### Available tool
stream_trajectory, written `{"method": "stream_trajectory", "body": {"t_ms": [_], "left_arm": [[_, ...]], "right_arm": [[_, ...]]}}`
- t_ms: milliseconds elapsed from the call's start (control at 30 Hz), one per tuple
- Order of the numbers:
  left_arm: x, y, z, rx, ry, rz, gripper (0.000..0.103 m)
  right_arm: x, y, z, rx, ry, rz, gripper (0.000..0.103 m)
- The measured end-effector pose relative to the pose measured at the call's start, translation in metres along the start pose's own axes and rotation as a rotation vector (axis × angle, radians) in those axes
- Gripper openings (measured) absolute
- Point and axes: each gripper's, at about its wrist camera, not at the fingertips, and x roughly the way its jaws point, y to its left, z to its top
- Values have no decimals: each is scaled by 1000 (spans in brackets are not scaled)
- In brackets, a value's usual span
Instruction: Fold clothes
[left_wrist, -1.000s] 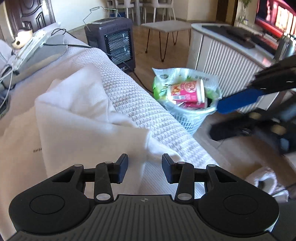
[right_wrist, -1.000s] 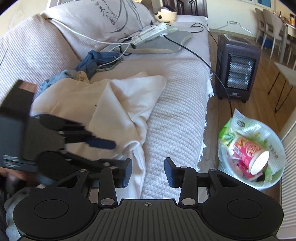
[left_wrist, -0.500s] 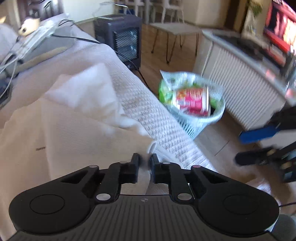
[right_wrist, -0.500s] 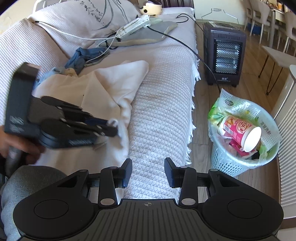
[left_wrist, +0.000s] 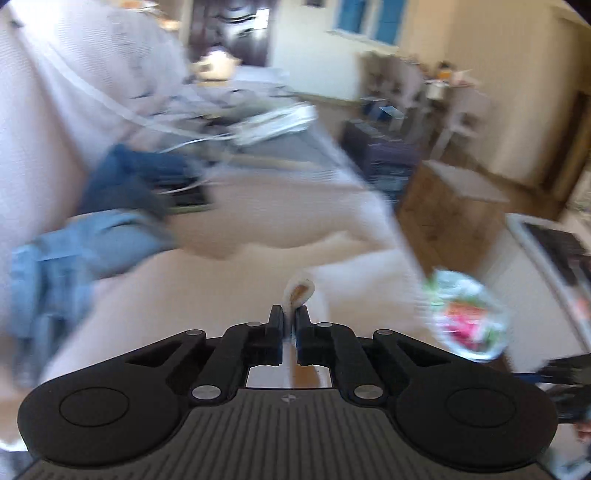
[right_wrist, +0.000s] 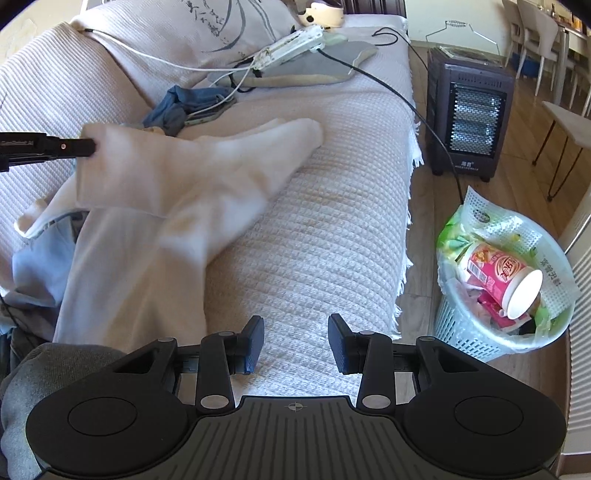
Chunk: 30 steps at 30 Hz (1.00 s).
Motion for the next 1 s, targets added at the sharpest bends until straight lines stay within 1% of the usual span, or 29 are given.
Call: {"method": "stream_trajectory", "body": {"t_ms": [67,133,233,300,333,433,600,733,867,900,967,1000], "left_arm": [[7,5,-6,15,18,71,5],[11,7,-13,15,38,92,6],[6,0,-21,48,33,51,8],[3,-9,-24,81,39,6,17],[2,-13,-26,98,43,-16,23],[1,-29,-35,146,59,-85,35],[8,-60,-51,209,96,-152,35],[11,-78,-59,246,117,-193,38],[16,-98,-65,299,127,-231,39],[18,-103,-66,320,124,-225,40],[26,-111,-68,358,129,-183,41],[32,-114,-71,373,149,-160,42]], "right_arm": [[1,3,1,-4,-1,0,39],[0,6,2,-18,0,-4,39],[1,8,5,-30,6,-11,39],[3,8,8,-32,11,-15,39],[4,8,9,-28,13,-16,39],[8,7,14,-5,9,-10,39],[7,6,15,14,1,-13,39],[7,4,6,24,13,-24,39],[10,-1,-1,47,19,-17,39],[10,-2,-2,52,18,-13,39],[10,-2,-3,60,13,-8,39],[10,-2,-2,63,9,-3,39]]}}
